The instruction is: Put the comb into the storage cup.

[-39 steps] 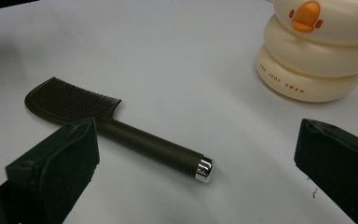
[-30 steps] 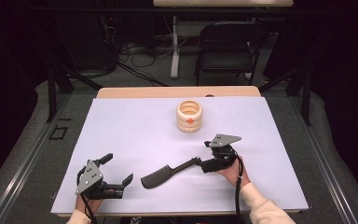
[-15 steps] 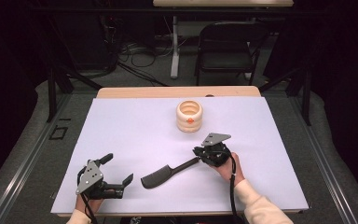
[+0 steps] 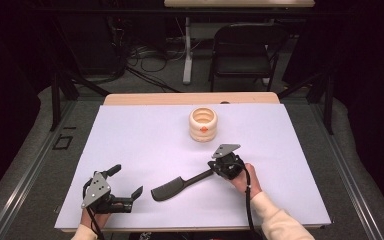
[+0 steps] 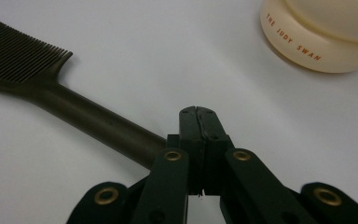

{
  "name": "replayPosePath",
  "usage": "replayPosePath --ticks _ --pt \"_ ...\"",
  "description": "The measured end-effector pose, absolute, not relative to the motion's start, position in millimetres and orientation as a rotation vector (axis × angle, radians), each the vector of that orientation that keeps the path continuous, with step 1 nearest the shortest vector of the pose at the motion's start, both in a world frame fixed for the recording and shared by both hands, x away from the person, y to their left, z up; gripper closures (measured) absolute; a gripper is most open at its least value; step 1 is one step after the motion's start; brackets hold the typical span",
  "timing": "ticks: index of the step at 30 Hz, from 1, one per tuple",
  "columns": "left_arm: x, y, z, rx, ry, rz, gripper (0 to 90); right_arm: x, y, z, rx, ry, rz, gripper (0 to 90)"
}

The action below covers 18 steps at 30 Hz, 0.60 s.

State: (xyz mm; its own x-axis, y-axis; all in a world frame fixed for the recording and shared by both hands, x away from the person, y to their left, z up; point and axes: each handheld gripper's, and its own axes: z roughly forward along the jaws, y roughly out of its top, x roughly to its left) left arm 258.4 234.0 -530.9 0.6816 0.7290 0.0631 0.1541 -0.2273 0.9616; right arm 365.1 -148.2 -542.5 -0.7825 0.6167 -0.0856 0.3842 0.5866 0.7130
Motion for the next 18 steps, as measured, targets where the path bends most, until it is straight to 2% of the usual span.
replayPosePath --ticks 18 --pt "258.0 234.5 -530.7 1.75 0.71 0.624 0.1 358.9 -146.5 -540.3 0.799 2.572 0.921 90.0"
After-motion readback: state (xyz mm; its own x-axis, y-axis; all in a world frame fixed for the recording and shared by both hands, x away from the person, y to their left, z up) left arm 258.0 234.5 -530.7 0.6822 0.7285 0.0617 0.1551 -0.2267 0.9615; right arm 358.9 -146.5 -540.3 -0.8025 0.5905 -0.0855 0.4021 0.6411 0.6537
